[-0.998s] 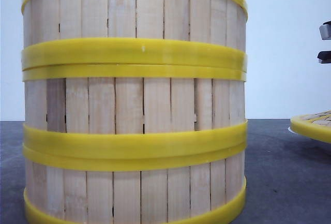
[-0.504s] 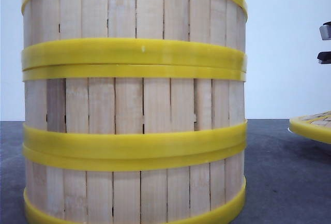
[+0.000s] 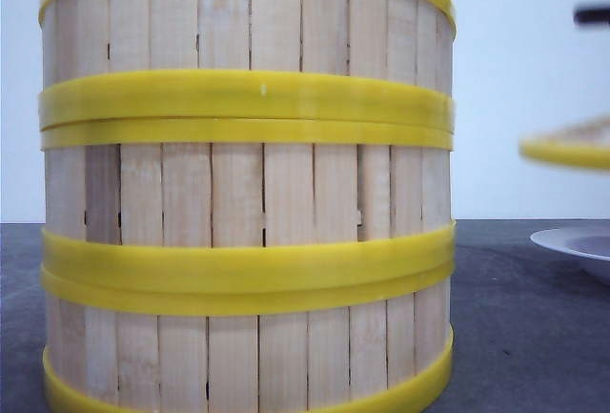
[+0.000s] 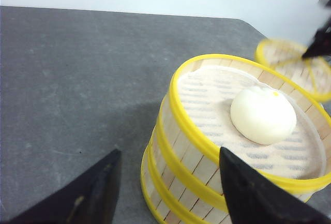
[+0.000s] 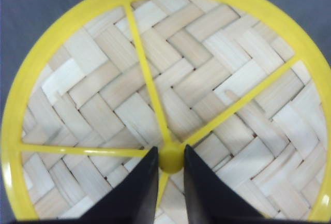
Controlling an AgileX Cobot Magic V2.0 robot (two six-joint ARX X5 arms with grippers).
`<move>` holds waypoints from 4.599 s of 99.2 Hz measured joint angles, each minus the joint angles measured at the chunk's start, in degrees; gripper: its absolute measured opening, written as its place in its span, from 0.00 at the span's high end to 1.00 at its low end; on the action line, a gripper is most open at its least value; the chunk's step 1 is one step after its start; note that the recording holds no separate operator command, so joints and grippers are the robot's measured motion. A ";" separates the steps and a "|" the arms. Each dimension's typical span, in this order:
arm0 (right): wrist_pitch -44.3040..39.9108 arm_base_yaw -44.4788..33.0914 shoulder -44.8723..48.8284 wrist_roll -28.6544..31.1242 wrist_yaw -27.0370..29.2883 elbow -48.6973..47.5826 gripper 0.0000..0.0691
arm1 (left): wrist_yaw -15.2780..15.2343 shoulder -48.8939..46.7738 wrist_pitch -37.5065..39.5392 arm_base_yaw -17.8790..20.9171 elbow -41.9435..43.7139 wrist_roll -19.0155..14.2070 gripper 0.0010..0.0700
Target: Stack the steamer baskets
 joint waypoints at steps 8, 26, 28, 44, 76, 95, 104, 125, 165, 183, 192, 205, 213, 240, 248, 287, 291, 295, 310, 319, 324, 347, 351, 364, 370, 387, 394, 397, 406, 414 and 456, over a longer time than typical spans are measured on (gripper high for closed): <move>-2.10 2.10 -0.85 -0.02 -1.97 3.98 0.92 | 0.00 0.00 0.04 0.00 0.00 0.00 0.50; -7.23 10.36 -1.14 -0.09 -5.75 11.67 0.92 | 0.00 0.00 0.04 0.00 0.00 0.00 0.50; -7.80 11.41 -1.14 -0.13 -6.01 12.44 0.92 | 0.00 0.00 0.04 0.00 0.00 0.02 0.50; -9.90 20.31 -1.14 -0.68 -6.38 17.27 0.92 | 0.00 0.00 0.04 0.00 0.00 0.02 0.50; -12.22 36.24 -1.22 -0.68 -6.40 23.34 0.92 | 0.00 0.00 0.04 0.00 0.00 0.00 0.50; -15.61 44.30 -1.05 -0.68 -6.45 23.34 0.92 | 0.00 0.00 0.04 0.00 0.00 0.00 0.50; -16.44 47.21 -0.44 -0.68 -6.54 23.34 0.92 | 0.00 0.00 0.04 0.00 0.00 0.00 0.50; -16.70 52.39 1.09 -0.68 -6.32 23.34 0.92 | -0.02 0.00 0.04 0.00 0.00 0.00 0.50; -17.18 55.93 4.50 -0.68 -3.04 23.34 0.92 | -0.02 0.00 0.07 0.00 0.00 0.00 0.50; -16.65 56.04 5.86 -0.74 -1.97 23.41 0.92 | -0.02 0.00 0.04 0.00 0.00 0.00 0.50; -15.93 56.15 6.51 -0.76 -1.97 23.47 0.92 | -0.02 0.00 0.04 0.00 0.00 0.00 0.50; -15.80 56.15 7.61 -1.03 -1.95 23.56 0.92 | -0.02 0.00 0.02 0.00 0.00 0.00 0.50; -15.65 56.15 8.46 -1.11 -1.95 23.56 0.92 | -0.02 0.00 0.07 0.00 0.00 0.00 0.50; -14.84 56.19 9.86 -1.29 -1.84 23.56 0.92 | -0.02 0.00 0.04 0.00 0.00 0.00 0.50; -14.58 56.17 10.05 -1.51 -1.81 23.58 0.92 | -0.02 0.00 0.04 0.00 0.00 0.00 0.50; -16.76 56.72 10.16 -1.55 -2.12 23.96 0.92 | -0.02 0.00 0.04 0.00 0.00 0.00 0.50; -16.96 56.81 10.19 -1.55 -2.08 23.96 0.92 | -0.02 0.00 0.04 0.00 0.00 0.00 0.50; -16.96 56.81 10.19 -1.55 -2.10 23.96 0.92 | -0.02 0.00 0.04 0.00 0.00 0.00 0.50; -16.85 56.87 10.19 -1.53 -2.01 23.96 0.88 | -0.02 0.00 0.04 0.00 0.00 0.00 0.50; -16.68 56.87 10.23 -1.53 -2.01 23.96 0.69 | -0.02 0.00 0.02 0.00 0.00 0.00 0.50; -16.17 56.87 10.23 -1.51 -2.01 23.96 0.59 | -0.02 0.00 0.00 0.00 0.00 0.00 0.50; -11.13 56.89 9.57 -1.86 1.38 24.13 0.49 | -0.02 0.00 -0.42 0.00 0.00 0.02 0.50; -10.75 56.89 9.01 -2.03 3.54 24.74 0.49 | -0.02 0.00 -0.44 0.00 0.00 0.02 0.50; -9.46 56.87 5.25 -2.36 11.76 29.09 0.49 | -0.02 0.00 -0.98 0.00 0.00 0.02 0.50; -8.79 56.87 2.43 -2.45 16.61 31.41 0.49 | -0.02 0.00 -1.25 0.00 0.00 0.02 0.50; -8.22 56.87 -6.36 -2.58 27.23 32.50 0.49 | -0.02 0.00 -1.29 0.00 0.00 0.02 0.50; -9.35 56.87 -9.18 -2.58 30.51 32.50 0.49 | -0.02 0.00 -1.29 0.00 0.00 0.00 0.50; -10.36 56.87 -10.27 -2.56 31.87 32.50 0.49 | -0.02 0.00 -1.31 0.00 0.00 0.02 0.50; -14.49 56.87 -13.03 -2.32 35.52 32.46 0.49 | -0.02 0.00 -1.38 0.00 0.00 0.02 0.50; -18.03 56.87 -15.69 -1.31 37.38 31.34 0.49 | -0.02 0.00 -1.64 0.00 0.00 0.02 0.50; -20.24 56.94 -40.46 15.12 42.77 -5.31 0.49 | -0.02 0.00 -1.66 0.00 0.00 0.02 0.50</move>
